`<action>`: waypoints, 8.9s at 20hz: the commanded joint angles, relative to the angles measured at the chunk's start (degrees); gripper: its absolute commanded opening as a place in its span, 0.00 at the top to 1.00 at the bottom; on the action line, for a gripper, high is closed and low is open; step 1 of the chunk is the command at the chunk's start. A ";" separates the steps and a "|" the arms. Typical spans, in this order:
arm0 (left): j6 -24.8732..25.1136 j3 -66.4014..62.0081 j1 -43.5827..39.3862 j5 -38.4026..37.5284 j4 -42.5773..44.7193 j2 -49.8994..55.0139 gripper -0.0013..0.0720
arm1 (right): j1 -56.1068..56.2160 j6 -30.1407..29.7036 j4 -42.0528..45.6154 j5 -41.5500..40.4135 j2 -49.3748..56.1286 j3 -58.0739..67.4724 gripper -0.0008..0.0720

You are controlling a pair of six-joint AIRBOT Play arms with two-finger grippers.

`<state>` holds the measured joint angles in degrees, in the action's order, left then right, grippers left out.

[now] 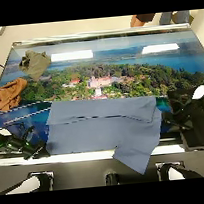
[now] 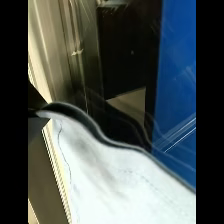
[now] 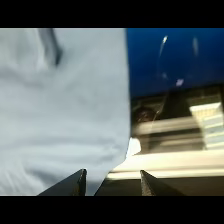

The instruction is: Fold the shirts.

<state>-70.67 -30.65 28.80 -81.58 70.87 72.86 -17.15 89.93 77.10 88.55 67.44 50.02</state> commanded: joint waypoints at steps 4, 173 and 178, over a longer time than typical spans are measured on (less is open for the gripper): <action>0.09 0.22 0.04 5.62 0.09 -0.20 0.94 | -0.04 -2.16 -4.66 1.53 -7.04 -13.33 0.29; -7.08 -40.74 -19.58 27.36 -16.61 -16.65 0.94 | -27.67 9.99 -17.75 -2.58 0.31 37.55 0.93; -7.02 -40.74 -19.58 27.36 -16.61 -16.65 0.94 | -37.33 9.31 -17.84 4.35 -3.23 37.57 0.93</action>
<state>-77.76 -71.40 9.21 -54.24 54.26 56.25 -48.69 99.31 59.09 88.07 66.28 87.37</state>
